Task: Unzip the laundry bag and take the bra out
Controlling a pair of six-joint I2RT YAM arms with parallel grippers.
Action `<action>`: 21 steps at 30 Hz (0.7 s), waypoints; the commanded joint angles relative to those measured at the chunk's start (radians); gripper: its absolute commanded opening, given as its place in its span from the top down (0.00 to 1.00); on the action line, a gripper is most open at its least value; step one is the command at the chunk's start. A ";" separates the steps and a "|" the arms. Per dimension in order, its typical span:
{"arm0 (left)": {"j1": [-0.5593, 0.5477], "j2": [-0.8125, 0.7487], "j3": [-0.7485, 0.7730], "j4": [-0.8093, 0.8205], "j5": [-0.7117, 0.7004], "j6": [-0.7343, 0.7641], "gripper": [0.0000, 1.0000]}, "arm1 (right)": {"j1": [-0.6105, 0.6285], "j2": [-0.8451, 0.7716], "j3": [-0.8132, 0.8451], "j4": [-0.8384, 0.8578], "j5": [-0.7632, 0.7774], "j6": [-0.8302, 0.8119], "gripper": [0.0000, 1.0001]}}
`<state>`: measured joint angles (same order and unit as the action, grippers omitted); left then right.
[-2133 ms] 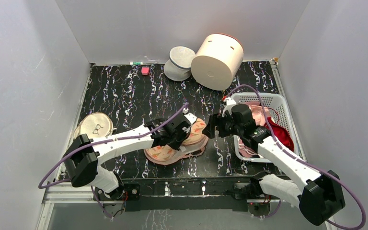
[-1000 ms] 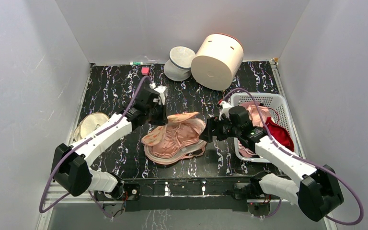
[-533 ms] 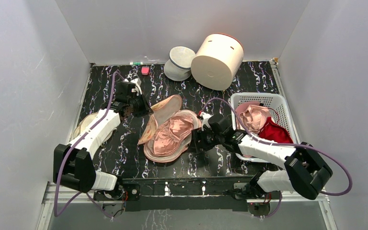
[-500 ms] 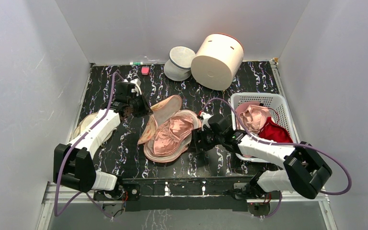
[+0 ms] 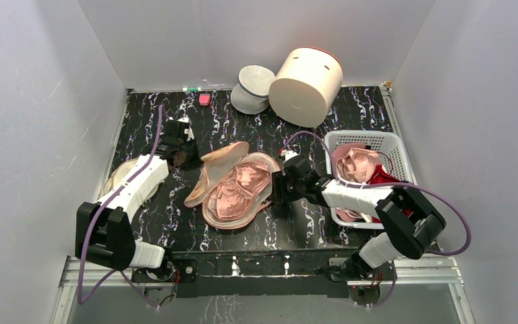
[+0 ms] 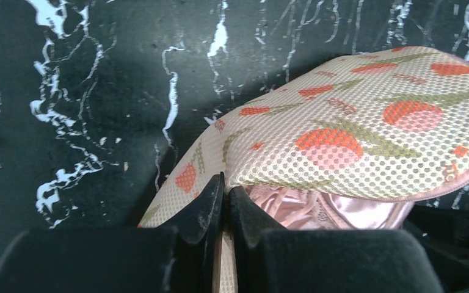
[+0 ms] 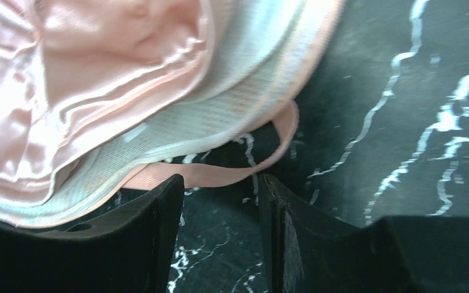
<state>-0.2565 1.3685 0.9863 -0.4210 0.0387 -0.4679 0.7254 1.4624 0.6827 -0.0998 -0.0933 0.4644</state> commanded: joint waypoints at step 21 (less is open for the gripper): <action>0.008 -0.164 -0.012 -0.069 -0.155 0.077 0.18 | -0.074 -0.070 0.065 0.046 -0.207 0.021 0.45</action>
<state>-0.2562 1.2835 0.9806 -0.4793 -0.1158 -0.4191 0.6445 1.4139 0.7742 -0.1989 -0.1410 0.4137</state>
